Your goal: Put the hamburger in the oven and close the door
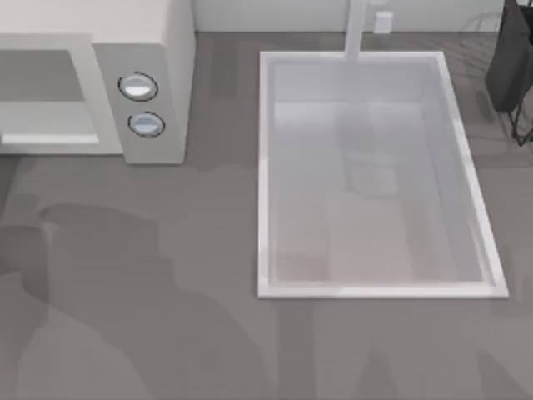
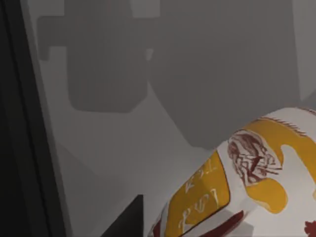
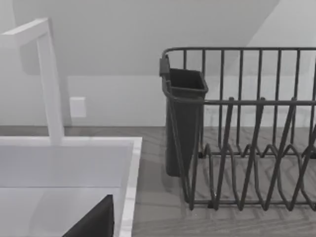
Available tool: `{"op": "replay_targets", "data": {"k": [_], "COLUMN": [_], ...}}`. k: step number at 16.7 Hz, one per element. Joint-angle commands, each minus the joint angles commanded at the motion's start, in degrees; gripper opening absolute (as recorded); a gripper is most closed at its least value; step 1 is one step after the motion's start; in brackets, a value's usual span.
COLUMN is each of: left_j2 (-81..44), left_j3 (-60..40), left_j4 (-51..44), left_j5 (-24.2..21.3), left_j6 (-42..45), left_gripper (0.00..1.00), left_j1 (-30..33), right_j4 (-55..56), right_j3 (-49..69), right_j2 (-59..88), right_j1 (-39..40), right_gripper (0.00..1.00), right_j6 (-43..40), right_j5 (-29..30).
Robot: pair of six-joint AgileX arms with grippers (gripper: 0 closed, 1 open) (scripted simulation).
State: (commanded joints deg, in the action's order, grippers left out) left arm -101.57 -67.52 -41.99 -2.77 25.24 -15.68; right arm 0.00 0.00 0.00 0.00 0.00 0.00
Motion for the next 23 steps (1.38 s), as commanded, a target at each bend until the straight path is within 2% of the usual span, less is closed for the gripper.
{"op": "replay_targets", "data": {"k": [10, 14, 18, 23], "left_j2": [-11.68, -15.27, -17.4, -17.79], "left_j3": [10.84, 15.51, 18.71, 19.36], "left_j4": [59.59, 79.56, 90.75, 92.73], "left_j5": [-4.98, -6.66, -7.7, -7.9], "left_j6": [-12.63, -17.19, -20.19, -20.79], "left_gripper": [0.0, 0.0, 0.0, 0.0], "left_j1": [3.81, 5.4, 6.4, 6.59], "right_j4": [0.0, 0.0, 0.0, 0.0], "right_j3": [0.0, 0.0, 0.0, 0.0], "right_j2": [0.0, 0.0, 0.0, 0.0], "right_j1": [0.0, 0.0, 0.0, 0.0], "right_gripper": [1.0, 1.0, 1.0, 1.0], "right_j6": [0.0, 0.0, 0.0, 0.0], "right_j5": [0.0, 0.0, 0.0, 0.0]}}
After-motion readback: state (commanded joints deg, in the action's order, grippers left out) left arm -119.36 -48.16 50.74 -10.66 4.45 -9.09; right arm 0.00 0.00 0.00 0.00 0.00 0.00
